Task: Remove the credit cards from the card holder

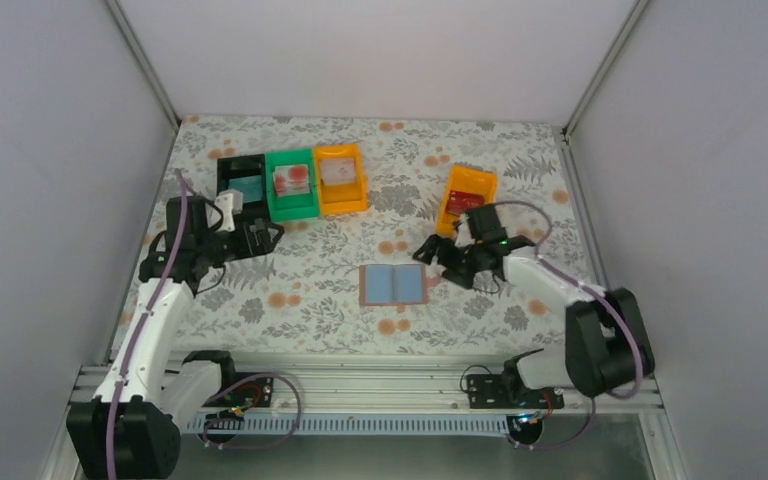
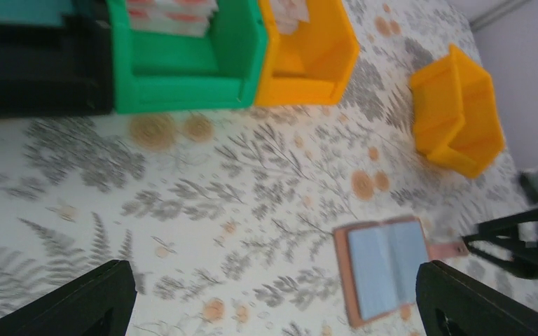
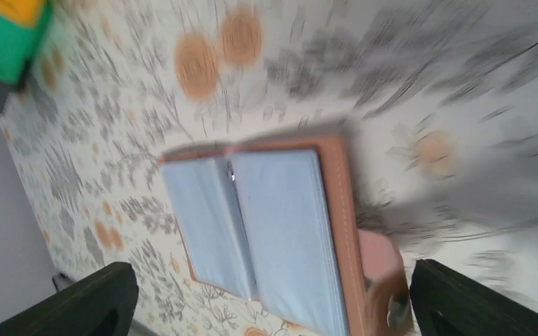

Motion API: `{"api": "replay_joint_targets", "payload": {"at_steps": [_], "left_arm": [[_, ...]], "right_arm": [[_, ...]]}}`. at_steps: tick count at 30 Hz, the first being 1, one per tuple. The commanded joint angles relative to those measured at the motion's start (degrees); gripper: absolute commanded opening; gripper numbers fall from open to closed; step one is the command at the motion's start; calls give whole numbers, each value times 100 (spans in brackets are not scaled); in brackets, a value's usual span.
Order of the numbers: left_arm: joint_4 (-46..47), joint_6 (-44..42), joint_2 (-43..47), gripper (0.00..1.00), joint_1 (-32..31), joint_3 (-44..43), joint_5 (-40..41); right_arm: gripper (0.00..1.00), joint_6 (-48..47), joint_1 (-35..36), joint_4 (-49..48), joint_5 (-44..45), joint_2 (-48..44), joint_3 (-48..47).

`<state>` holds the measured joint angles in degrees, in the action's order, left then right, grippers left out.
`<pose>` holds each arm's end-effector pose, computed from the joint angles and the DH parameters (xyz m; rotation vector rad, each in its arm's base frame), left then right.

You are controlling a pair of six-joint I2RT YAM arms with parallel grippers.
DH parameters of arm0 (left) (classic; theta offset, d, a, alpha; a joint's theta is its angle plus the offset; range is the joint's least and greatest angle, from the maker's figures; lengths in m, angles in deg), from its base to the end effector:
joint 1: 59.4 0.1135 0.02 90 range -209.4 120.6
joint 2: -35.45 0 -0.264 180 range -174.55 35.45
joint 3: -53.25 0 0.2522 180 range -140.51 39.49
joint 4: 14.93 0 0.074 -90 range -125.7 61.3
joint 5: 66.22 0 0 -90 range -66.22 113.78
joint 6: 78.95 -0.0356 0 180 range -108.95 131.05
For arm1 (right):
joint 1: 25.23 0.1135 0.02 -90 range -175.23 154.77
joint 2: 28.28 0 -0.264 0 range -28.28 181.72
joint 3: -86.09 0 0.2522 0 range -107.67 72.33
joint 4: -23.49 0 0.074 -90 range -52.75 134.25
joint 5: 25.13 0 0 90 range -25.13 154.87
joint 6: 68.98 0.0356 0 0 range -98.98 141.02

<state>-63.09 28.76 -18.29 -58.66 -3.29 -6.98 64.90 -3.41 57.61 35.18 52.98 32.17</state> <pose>0.1895 -0.0158 0.2643 -0.1142 2.3496 -0.7775 0.2293 0.1108 0.1664 0.3537 2.8106 1.0193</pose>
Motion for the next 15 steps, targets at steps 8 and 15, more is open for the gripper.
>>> {"api": "replay_joint_targets", "payload": {"at_steps": [8, 15], "left_arm": [[1706, -305, 391, 100, 287, 76, 3360], [2580, -135, -694, 100, 287, 439, 5245]], "right_arm": [[99, -1772, -2714, -1212, 3134, -2473, -251], [99, -2768, -2885, -5228, 3785, -2840, 1893]]}}
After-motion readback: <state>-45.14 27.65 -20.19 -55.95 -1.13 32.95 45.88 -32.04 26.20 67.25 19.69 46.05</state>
